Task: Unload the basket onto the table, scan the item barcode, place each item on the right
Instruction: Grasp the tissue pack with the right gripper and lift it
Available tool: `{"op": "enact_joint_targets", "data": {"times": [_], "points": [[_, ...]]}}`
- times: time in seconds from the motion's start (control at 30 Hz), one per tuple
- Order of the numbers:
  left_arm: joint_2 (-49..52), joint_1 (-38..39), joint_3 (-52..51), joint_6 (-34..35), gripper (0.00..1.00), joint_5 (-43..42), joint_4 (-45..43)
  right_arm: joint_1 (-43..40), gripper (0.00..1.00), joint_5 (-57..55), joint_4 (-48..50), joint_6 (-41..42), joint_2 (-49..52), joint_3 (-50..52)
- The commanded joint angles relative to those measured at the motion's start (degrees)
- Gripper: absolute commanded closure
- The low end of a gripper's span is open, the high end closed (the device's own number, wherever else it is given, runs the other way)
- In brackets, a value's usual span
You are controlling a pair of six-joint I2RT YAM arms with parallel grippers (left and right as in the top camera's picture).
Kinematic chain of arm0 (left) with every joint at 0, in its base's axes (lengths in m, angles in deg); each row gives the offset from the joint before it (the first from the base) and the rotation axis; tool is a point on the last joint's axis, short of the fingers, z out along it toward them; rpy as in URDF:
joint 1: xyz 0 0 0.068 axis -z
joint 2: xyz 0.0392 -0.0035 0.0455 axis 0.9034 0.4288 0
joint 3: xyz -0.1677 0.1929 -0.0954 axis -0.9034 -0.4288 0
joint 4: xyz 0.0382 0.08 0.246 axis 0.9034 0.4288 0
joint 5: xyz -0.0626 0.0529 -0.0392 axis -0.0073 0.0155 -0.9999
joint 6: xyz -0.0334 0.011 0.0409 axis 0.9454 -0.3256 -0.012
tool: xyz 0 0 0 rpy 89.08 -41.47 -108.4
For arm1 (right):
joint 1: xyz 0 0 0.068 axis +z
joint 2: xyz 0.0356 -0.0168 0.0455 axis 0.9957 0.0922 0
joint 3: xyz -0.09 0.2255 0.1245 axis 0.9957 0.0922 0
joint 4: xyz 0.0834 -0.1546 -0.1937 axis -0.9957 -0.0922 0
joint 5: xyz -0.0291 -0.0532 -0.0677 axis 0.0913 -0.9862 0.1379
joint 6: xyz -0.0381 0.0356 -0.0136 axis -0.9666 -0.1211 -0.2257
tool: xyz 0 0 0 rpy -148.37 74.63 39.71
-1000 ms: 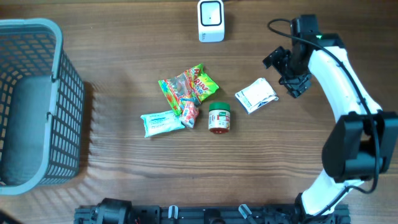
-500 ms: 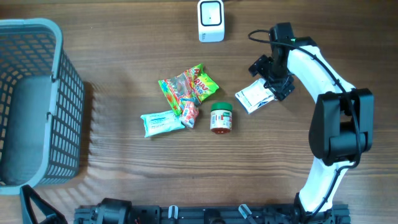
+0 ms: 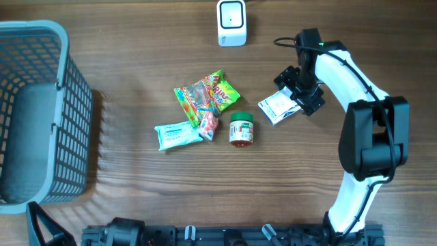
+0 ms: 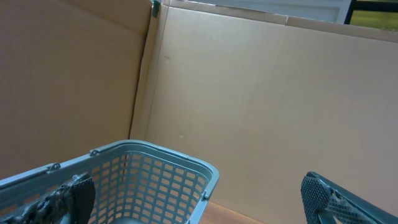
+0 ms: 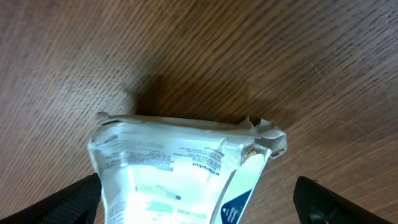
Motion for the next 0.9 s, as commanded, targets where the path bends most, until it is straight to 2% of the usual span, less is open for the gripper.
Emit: {"op": "enact_joint_targets", "data": {"times": [0.0,0.33,0.57,0.87], "points": [[0.0,-0.3,-0.2,0.5,0.00,0.8,0.1,0.1,0.00,0.2,0.7,1.4,1.5,-0.2],[0.0,-0.3,-0.2,0.5,0.00,0.8,0.1,0.1,0.00,0.0,2.6,7.3,1.6,0.7],[0.0,-0.3,-0.2,0.5,0.00,0.8,0.1,0.1,0.00,-0.1,4.6,7.1,1.6,1.9],[0.0,-0.3,-0.2,0.5,0.00,0.7,0.1,0.1,0.00,-0.8,10.8,7.3,1.7,9.9]]}}
